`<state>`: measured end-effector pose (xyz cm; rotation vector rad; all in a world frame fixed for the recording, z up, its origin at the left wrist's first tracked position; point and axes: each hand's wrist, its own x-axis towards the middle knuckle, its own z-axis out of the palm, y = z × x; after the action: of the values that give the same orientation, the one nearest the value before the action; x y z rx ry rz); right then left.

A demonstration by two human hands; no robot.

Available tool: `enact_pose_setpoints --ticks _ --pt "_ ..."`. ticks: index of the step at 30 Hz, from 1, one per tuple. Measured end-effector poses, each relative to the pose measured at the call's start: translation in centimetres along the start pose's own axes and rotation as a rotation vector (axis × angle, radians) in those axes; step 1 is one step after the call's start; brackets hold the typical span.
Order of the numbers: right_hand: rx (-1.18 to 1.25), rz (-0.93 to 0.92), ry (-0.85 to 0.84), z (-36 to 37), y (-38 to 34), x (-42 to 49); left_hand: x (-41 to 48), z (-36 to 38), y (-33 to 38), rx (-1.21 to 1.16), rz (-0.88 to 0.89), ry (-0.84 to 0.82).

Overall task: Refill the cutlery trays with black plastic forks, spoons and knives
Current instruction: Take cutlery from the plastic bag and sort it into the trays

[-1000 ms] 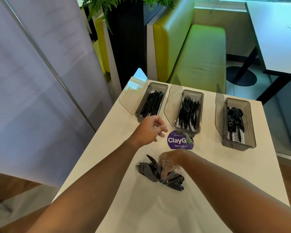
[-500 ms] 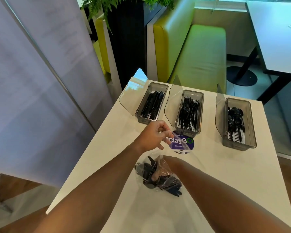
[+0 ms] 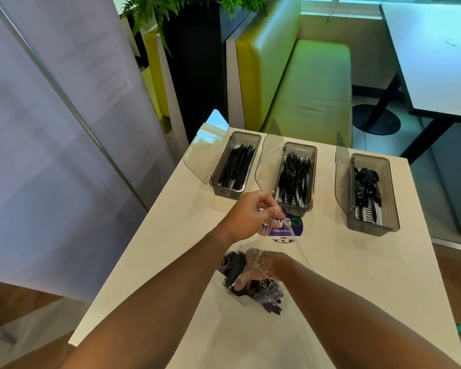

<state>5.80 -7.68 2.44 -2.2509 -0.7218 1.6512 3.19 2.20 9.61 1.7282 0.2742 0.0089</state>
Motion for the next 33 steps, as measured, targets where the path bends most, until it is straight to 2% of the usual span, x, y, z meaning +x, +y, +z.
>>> enact_pose_setpoints --ticks 3,8,12,16,20,28,33 --pt "0.083 -0.031 0.044 -0.6 0.6 -0.3 0.2 -0.8 -0.9 0.079 -0.023 -0.008" --pt "0.195 -0.084 0.018 -2.3 1.5 -1.3 -0.3 -2.2 -2.0 0.103 -0.144 -0.084" --pt "0.237 -0.114 0.1 -3.6 2.5 -2.2 -1.0 -3.1 -3.5 0.179 -0.188 -0.06" --pt "0.361 -0.13 0.001 -4.8 2.7 -3.8 -1.0 -3.8 -5.6 0.264 -0.205 -0.012" --pt "0.533 -0.165 -0.022 -5.4 3.0 -4.6 -1.0 -3.8 -5.8 0.051 -0.329 0.073" --pt "0.562 -0.222 0.011 -5.3 3.0 -4.6 -0.1 -3.3 -4.9 -0.071 -0.293 0.17" --pt "0.59 -0.158 0.039 -6.0 3.7 -5.3 -0.6 -4.2 -5.4 -0.165 -0.277 0.17"
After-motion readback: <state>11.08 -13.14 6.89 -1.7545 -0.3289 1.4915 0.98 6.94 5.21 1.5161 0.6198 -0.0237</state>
